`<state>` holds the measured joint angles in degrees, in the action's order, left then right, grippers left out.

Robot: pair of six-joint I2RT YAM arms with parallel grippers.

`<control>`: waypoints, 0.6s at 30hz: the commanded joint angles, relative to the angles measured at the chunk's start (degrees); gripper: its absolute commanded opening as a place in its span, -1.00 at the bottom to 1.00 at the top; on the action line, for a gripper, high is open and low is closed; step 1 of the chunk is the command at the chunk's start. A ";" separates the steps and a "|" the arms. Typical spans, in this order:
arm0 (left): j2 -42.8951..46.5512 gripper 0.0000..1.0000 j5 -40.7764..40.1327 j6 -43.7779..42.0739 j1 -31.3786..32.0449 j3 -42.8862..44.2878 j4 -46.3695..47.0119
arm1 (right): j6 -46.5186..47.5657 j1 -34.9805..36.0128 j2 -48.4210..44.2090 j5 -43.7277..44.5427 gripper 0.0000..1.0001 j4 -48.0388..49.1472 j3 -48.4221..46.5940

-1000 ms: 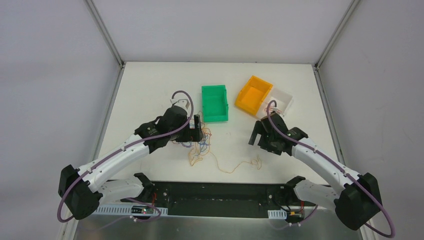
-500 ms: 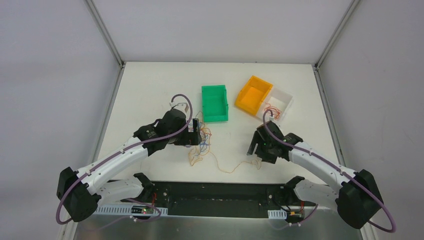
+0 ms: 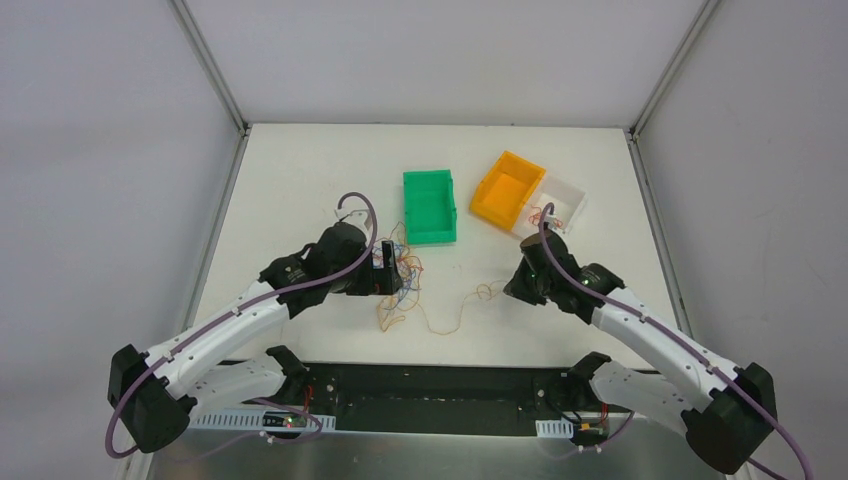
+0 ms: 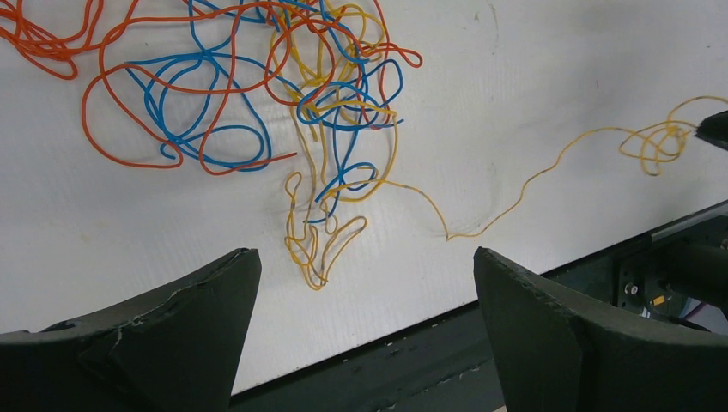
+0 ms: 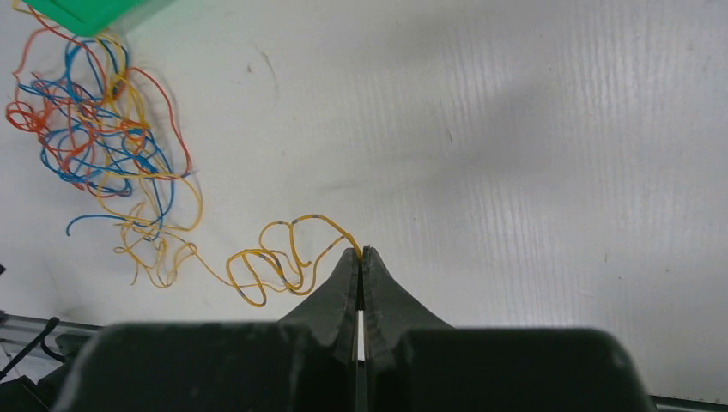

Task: Untangle the cables

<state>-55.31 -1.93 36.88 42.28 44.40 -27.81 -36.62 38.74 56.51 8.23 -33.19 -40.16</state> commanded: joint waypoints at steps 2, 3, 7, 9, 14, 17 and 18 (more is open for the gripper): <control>-3.22 0.98 0.37 1.16 -0.26 1.04 -0.88 | 1.94 -2.18 -3.84 5.80 -1.00 -5.54 -3.95; -3.50 0.98 0.09 1.54 -0.18 0.92 -1.03 | 1.59 -2.85 -4.47 7.22 -1.00 -6.77 -4.39; -4.17 0.98 -1.42 2.93 -0.19 -0.14 -1.24 | -4.41 -7.00 -6.10 19.90 -1.00 -13.54 -5.33; -4.66 0.98 -3.29 3.18 -0.14 -0.78 -1.28 | -5.79 -10.86 -6.25 22.21 -1.00 -15.52 -5.35; -8.16 0.96 -5.78 1.87 -0.18 0.76 -1.29 | 3.15 -14.75 -5.40 11.16 -0.99 -12.23 -4.97; -11.51 0.90 -6.00 0.33 -0.18 2.67 -1.41 | 8.94 -14.77 -5.75 -6.20 -0.74 -6.19 -2.85; -12.47 0.90 -6.33 0.26 -0.20 3.16 -1.45 | 9.76 -14.68 -6.22 -12.09 -0.51 -3.76 -1.68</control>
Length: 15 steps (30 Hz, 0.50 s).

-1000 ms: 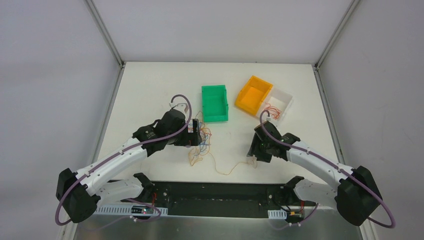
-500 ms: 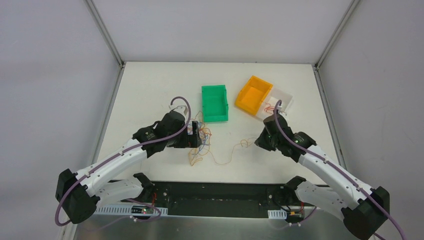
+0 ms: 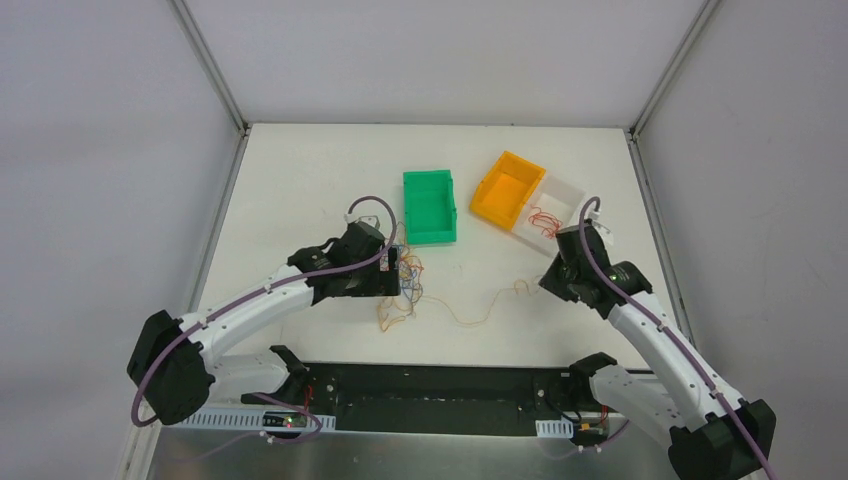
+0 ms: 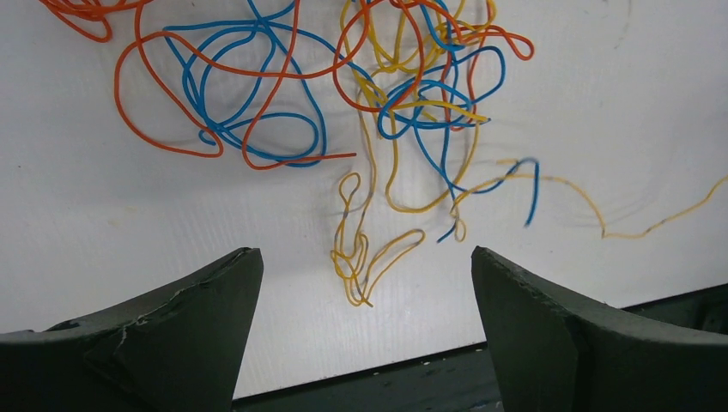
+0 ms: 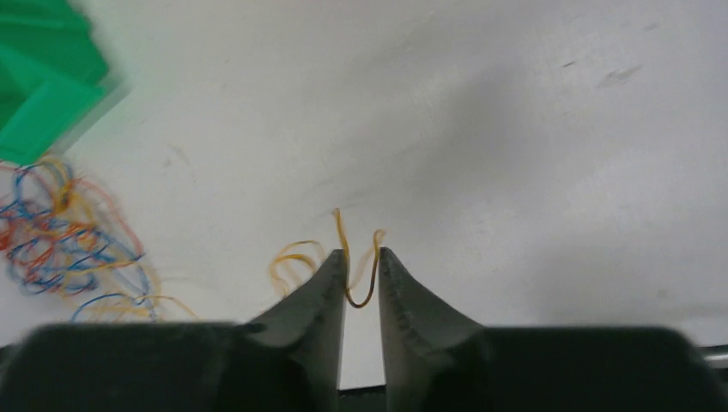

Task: Untangle the cables

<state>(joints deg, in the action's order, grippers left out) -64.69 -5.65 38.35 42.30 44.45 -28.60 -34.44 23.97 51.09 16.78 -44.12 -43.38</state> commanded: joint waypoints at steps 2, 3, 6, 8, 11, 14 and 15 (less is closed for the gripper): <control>-4.42 0.89 -3.06 -1.21 -0.22 3.81 -0.62 | 7.41 0.62 -1.48 -24.55 -0.02 9.64 3.22; -4.85 0.90 -3.50 -1.22 -0.21 3.99 -0.59 | 7.84 1.26 -1.54 -25.35 0.18 10.34 3.55; -6.40 0.91 -4.72 -1.60 -0.20 4.61 -0.58 | 10.50 5.24 0.81 -25.37 0.75 10.27 2.73; -7.71 0.91 -5.22 -2.23 -0.42 5.17 -0.59 | 12.30 10.28 4.07 -24.49 0.87 9.29 0.50; -9.68 0.91 -5.69 -2.38 -0.98 5.84 -0.58 | 13.79 18.56 9.75 -20.38 0.92 8.61 -2.33; -10.98 0.90 -5.84 -2.66 -1.85 6.56 -0.58 | 14.28 26.68 14.07 -12.83 0.97 8.70 -4.71; -11.22 0.90 -5.55 -2.74 -2.30 6.80 -0.58 | 14.26 28.60 15.51 -10.42 0.98 8.30 -5.63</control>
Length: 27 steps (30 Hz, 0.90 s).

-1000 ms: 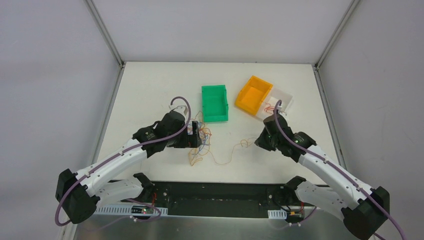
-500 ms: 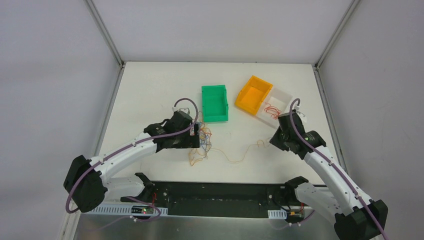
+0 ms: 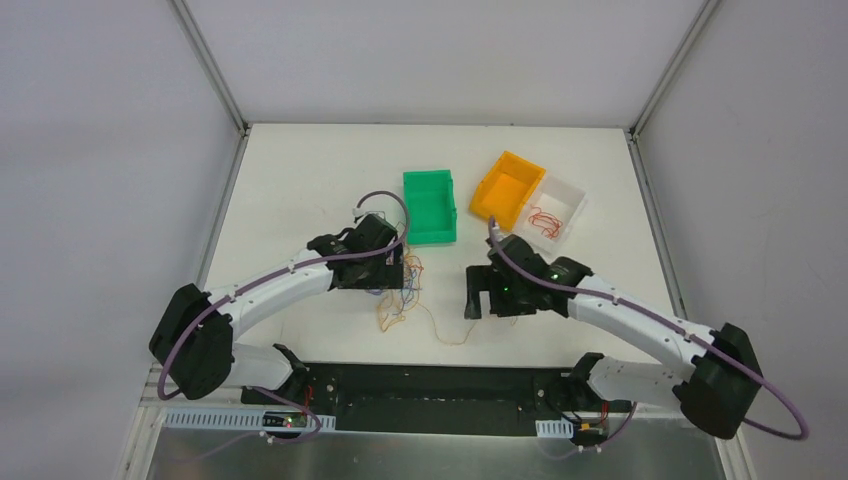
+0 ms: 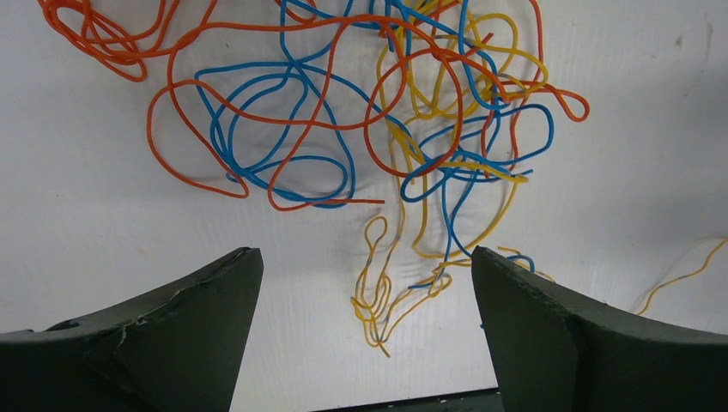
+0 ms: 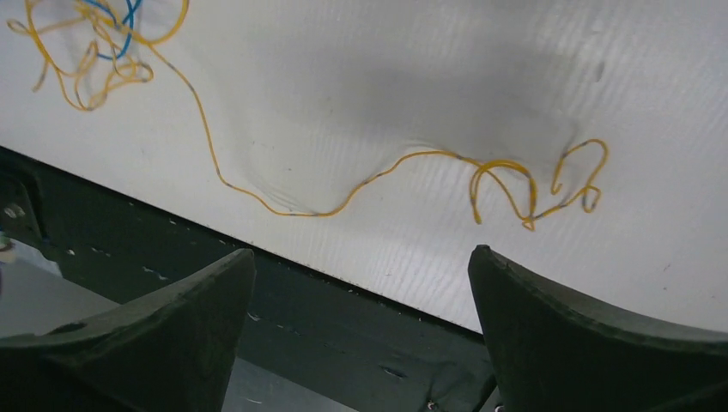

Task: Untangle the cables

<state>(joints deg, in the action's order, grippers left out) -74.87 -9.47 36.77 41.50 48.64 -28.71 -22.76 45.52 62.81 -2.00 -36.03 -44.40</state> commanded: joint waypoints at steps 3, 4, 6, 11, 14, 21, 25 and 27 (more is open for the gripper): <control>-1.21 0.90 -0.84 -1.71 -2.91 2.87 -0.46 | 1.75 11.90 7.50 13.36 0.99 -1.24 -6.99; -0.96 0.91 -0.63 -1.85 -3.48 2.86 -0.39 | 1.01 13.28 8.37 13.67 0.99 -1.08 -7.49; -0.45 0.91 -0.06 -2.26 -4.77 2.86 -0.30 | -1.19 15.58 9.74 13.39 0.99 0.92 -7.68; 0.68 0.93 0.27 -2.92 -6.84 2.25 0.39 | -3.32 19.41 14.11 14.77 0.99 6.36 -8.08; 0.40 0.96 0.59 -2.85 -7.74 1.60 1.20 | -2.64 19.98 16.96 15.09 0.94 9.47 -8.20; -3.92 0.98 2.00 -2.62 -8.71 1.89 4.63 | -1.11 20.16 21.60 16.26 0.84 16.18 -7.23; -8.28 0.98 3.16 -1.87 -8.71 3.16 6.35 | -0.88 20.21 23.49 16.71 0.71 18.92 -5.92; -10.16 0.98 3.24 -1.35 -8.71 3.58 6.74 | -0.94 20.22 24.37 16.85 0.60 19.61 -5.42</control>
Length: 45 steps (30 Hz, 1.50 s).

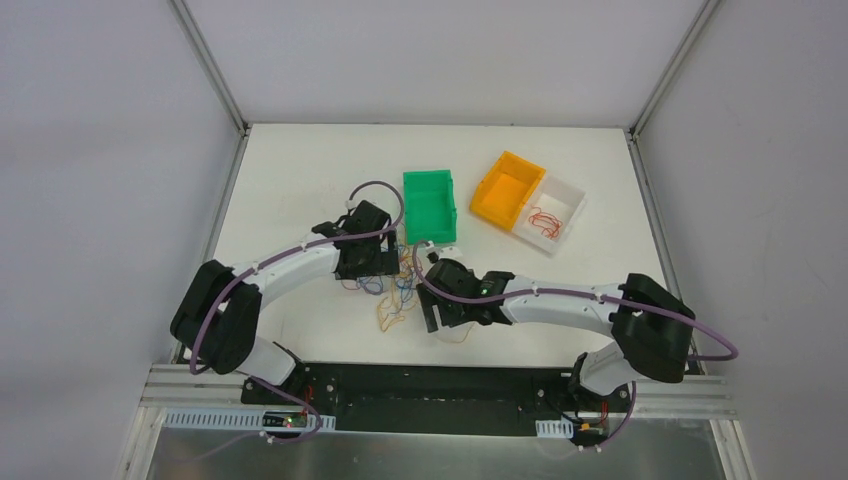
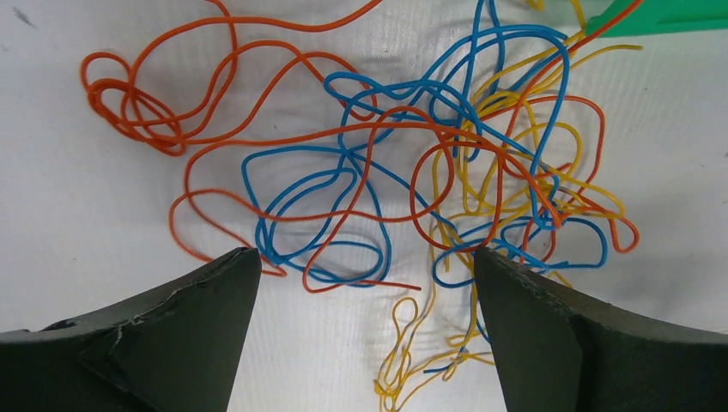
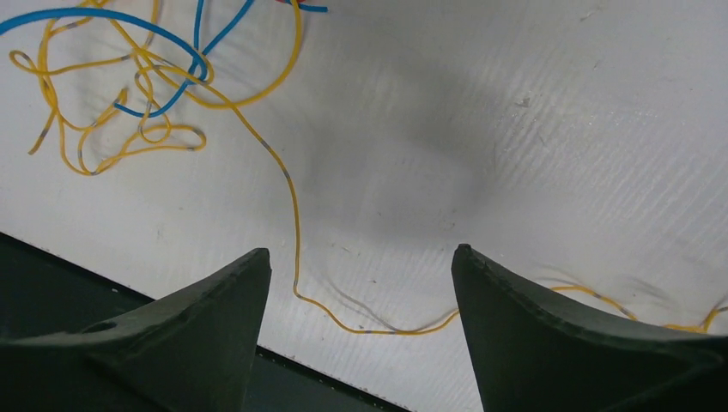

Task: Untangle the cables

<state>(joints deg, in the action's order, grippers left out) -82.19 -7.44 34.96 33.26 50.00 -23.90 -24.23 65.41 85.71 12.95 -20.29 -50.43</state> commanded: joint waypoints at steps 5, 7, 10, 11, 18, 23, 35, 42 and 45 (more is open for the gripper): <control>-3.76 0.97 -0.17 1.68 -0.47 1.77 3.07 | -0.29 0.29 0.31 5.51 -0.45 3.84 2.93; -3.31 0.97 -1.06 1.69 -0.47 1.31 3.45 | -0.90 0.18 -1.97 7.90 -0.92 3.65 4.36; -3.53 0.96 -1.64 1.69 -0.47 1.16 3.74 | -2.68 -0.55 -6.53 10.98 -1.00 2.83 6.50; -3.70 0.94 -2.04 1.80 -0.43 1.18 3.77 | -3.19 -0.94 -9.07 11.78 -1.00 2.75 7.36; -3.19 0.89 -6.54 3.84 -0.47 -1.24 5.59 | -6.28 -4.84 -23.38 15.52 -1.00 1.56 12.12; -2.87 0.89 -6.17 4.14 -0.47 -2.03 5.71 | -6.26 -9.85 -31.95 14.19 -1.00 -0.11 13.73; 0.82 0.90 -4.24 3.15 -2.08 -4.30 5.71 | -3.77 -17.96 -43.58 14.63 -1.00 -11.67 9.41; 1.71 0.90 -0.55 1.99 -5.33 -4.50 5.96 | -1.36 -21.58 -45.69 17.15 -1.00 -14.98 4.82; 0.18 0.90 -0.29 1.66 -5.48 -3.98 6.05 | 0.06 -22.91 -45.15 17.66 -1.00 -15.42 2.83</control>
<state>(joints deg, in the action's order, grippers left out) -82.17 -9.34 37.87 28.01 45.69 -18.13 -27.00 44.01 40.64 28.01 -33.74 -43.42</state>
